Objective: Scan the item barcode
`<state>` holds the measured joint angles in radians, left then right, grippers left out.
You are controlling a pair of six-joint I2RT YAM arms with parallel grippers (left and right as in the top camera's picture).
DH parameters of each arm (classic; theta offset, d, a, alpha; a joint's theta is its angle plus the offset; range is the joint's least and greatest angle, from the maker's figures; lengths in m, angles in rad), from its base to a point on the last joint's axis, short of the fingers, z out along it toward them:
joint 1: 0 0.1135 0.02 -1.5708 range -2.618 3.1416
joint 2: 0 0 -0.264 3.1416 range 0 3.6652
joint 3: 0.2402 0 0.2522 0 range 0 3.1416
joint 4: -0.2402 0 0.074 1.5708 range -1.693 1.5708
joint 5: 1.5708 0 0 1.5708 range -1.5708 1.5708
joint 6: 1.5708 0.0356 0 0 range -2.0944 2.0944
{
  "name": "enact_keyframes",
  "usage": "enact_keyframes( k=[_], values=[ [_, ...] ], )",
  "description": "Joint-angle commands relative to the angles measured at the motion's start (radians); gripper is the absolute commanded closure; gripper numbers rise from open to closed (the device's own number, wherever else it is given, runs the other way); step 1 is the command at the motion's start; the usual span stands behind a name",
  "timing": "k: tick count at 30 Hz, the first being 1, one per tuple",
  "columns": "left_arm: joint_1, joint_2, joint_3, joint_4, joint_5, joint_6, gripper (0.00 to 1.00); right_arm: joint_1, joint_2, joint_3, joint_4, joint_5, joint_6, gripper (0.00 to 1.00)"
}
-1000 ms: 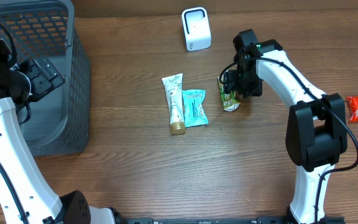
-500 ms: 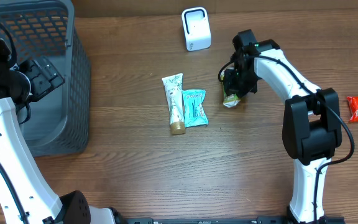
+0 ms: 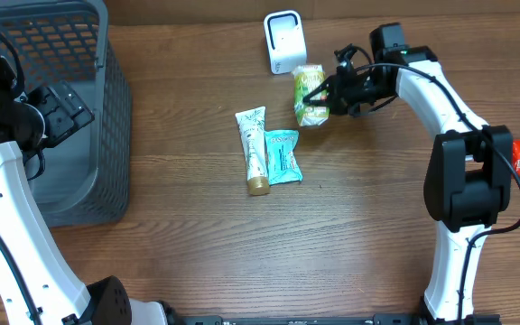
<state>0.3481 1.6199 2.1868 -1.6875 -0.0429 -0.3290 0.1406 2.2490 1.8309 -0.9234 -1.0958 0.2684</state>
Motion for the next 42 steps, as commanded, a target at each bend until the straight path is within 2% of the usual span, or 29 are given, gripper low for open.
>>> enact_keyframes(
  k=[1,8,15,19,20,23,27,32,42],
  values=[
    [-0.002,0.003,0.006,-0.002,-0.012,0.019,0.0,-0.005,-0.018,0.043,0.029,-0.293,-0.005,0.94],
    [-0.002,0.003,0.006,-0.002,-0.013,0.019,0.0,-0.003,-0.018,0.043,0.11,-0.238,0.049,0.96],
    [-0.002,0.003,0.006,-0.002,-0.012,0.019,0.0,0.014,-0.053,0.057,0.11,0.243,0.103,0.96],
    [-0.002,0.003,0.006,-0.002,-0.013,0.019,0.0,0.046,-0.065,0.137,0.111,0.424,0.102,0.96],
    [-0.002,0.003,0.006,-0.002,-0.013,0.019,0.0,0.059,-0.065,0.165,0.11,0.501,0.097,0.96],
    [-0.002,0.003,0.006,-0.002,-0.012,0.019,0.0,0.166,-0.065,0.259,0.142,0.997,-0.018,0.96],
    [-0.002,0.003,0.006,-0.002,-0.013,0.019,0.0,0.272,-0.056,0.257,0.254,1.334,-0.143,0.95],
    [-0.002,0.003,0.006,-0.002,-0.012,0.019,0.0,0.331,-0.022,0.257,0.411,1.453,-0.223,0.92],
    [-0.002,0.003,0.006,-0.002,-0.012,0.019,0.0,0.322,0.056,0.257,0.598,1.405,-0.216,0.92]
  ],
)
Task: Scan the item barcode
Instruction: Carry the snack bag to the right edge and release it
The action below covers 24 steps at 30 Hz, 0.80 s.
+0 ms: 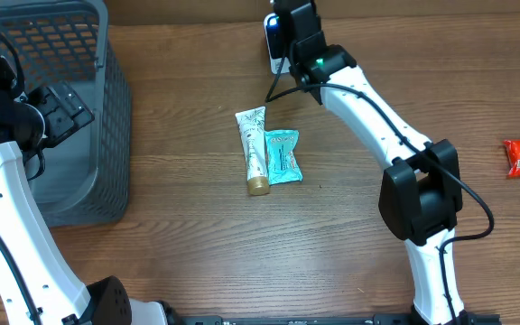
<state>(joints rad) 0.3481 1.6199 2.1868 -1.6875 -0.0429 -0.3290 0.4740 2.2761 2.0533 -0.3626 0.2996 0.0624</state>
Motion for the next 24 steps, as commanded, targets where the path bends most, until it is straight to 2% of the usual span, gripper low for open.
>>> enact_keyframes(
  k=[1,8,15,20,24],
  values=[
    [-0.002,0.003,0.006,-0.002,-0.012,0.019,0.0,-0.011,0.048,0.035,0.058,-0.005,-0.007,0.92],
    [-0.002,0.003,0.006,-0.002,-0.012,0.019,0.0,-0.011,0.106,0.035,0.097,-0.016,0.115,0.92],
    [-0.002,0.003,0.006,-0.002,-0.013,0.019,0.0,-0.015,0.101,0.037,0.11,0.019,0.12,0.92],
    [-0.002,0.003,0.006,-0.002,-0.013,0.019,0.0,-0.032,0.024,0.037,0.075,0.162,0.121,0.92],
    [-0.002,0.003,0.006,-0.002,-0.013,0.019,0.0,-0.099,-0.082,0.037,-0.015,0.172,0.18,0.91]
  ],
)
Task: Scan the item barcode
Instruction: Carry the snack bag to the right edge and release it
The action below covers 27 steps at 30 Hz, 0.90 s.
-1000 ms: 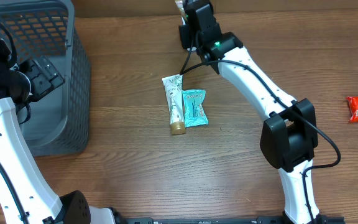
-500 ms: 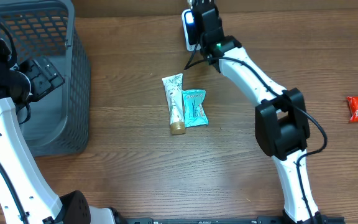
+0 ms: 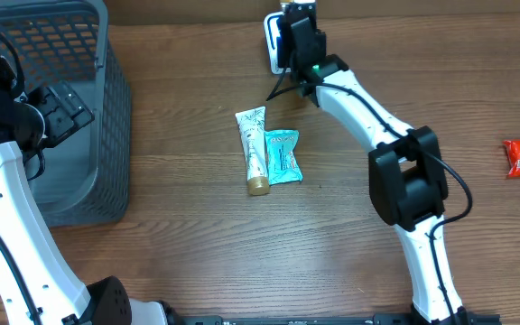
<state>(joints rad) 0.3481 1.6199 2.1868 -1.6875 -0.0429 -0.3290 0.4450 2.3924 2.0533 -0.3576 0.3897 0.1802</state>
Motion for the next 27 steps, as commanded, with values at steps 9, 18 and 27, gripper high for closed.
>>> enact_keyframes(
  k=[9,18,27],
  values=[
    [-0.002,0.003,0.006,-0.002,-0.012,0.019,0.0,-0.393,-0.336,0.037,-0.376,0.079,0.301,0.92],
    [-0.002,0.003,0.006,-0.002,-0.013,0.019,0.0,-0.753,-0.298,0.032,-0.625,0.076,0.307,0.92],
    [-0.002,0.003,0.006,-0.002,-0.013,0.019,0.0,-1.017,-0.269,-0.061,-0.55,-0.161,0.309,0.88]
  ],
)
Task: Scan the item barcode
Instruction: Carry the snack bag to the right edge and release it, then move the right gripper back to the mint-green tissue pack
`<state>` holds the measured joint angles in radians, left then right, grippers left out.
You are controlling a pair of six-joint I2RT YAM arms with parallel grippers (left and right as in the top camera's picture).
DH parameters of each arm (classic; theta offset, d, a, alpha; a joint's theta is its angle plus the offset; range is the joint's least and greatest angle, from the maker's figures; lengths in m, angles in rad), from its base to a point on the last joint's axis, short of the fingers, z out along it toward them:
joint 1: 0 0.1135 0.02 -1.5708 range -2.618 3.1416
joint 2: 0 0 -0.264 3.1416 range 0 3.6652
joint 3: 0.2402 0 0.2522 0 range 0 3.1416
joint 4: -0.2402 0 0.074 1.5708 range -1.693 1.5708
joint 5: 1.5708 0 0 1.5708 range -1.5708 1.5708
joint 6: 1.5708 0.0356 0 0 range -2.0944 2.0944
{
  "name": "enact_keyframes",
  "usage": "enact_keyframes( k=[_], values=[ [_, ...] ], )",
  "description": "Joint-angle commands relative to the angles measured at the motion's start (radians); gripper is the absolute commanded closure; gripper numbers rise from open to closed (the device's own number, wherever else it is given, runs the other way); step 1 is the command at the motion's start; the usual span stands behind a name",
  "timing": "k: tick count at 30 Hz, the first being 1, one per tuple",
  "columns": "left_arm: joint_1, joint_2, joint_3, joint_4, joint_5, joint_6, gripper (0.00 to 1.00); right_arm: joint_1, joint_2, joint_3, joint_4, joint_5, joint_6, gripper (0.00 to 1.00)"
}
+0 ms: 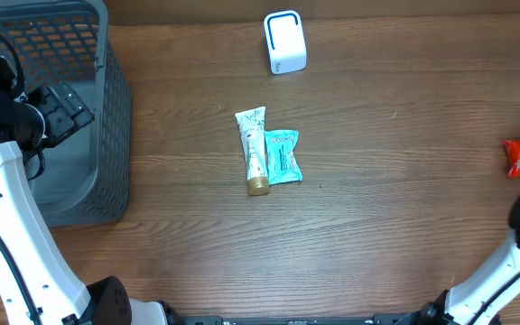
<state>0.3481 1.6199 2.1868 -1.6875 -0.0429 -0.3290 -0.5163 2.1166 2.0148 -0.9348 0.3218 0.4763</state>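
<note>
The white scanner with a blue rim [284, 41] stands at the back of the table with nothing in front of it. No item is held up to it. My right gripper is out of the frame. Only a dark link of the right arm shows at the right edge, and a dark sliver at the top right corner. My left gripper [61, 108] hangs at the far left over the grey basket [106, 171]. Its fingers are too dark to tell apart.
A cream tube with a gold cap [254, 150] and a teal packet [283, 155] lie side by side mid-table. A red package lies at the right edge. The basket takes up the left side.
The right arm, which reached over the scanner, has left the view except for a link at the right edge. The scanner is now uncovered. The left arm has not moved.
First my right gripper was at a green packet lying right of the scanner. Then the packet was gone from that spot, with the arm stretched over the scanner at two moments. Now the arm and packet are out of view.
</note>
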Motion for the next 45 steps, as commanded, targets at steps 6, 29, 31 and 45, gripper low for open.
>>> enact_keyframes(
  k=[6,29,31,45],
  values=[
    [-0.002,0.003,0.006,-0.002,-0.013,0.019,0.0,-0.14,0.058,-0.063,0.105,-0.1,0.025,0.82],
    [-0.002,0.003,0.006,-0.002,-0.012,0.019,0.0,-0.153,0.025,-0.069,0.102,-0.501,-0.009,0.6],
    [-0.002,0.003,0.006,-0.002,-0.012,0.019,0.0,-0.152,-0.004,-0.069,0.085,-0.748,-0.077,0.54],
    [-0.002,0.003,0.006,-0.002,-0.012,0.019,0.0,0.228,-0.024,-0.117,-0.483,-1.157,-0.711,0.15]
  ],
)
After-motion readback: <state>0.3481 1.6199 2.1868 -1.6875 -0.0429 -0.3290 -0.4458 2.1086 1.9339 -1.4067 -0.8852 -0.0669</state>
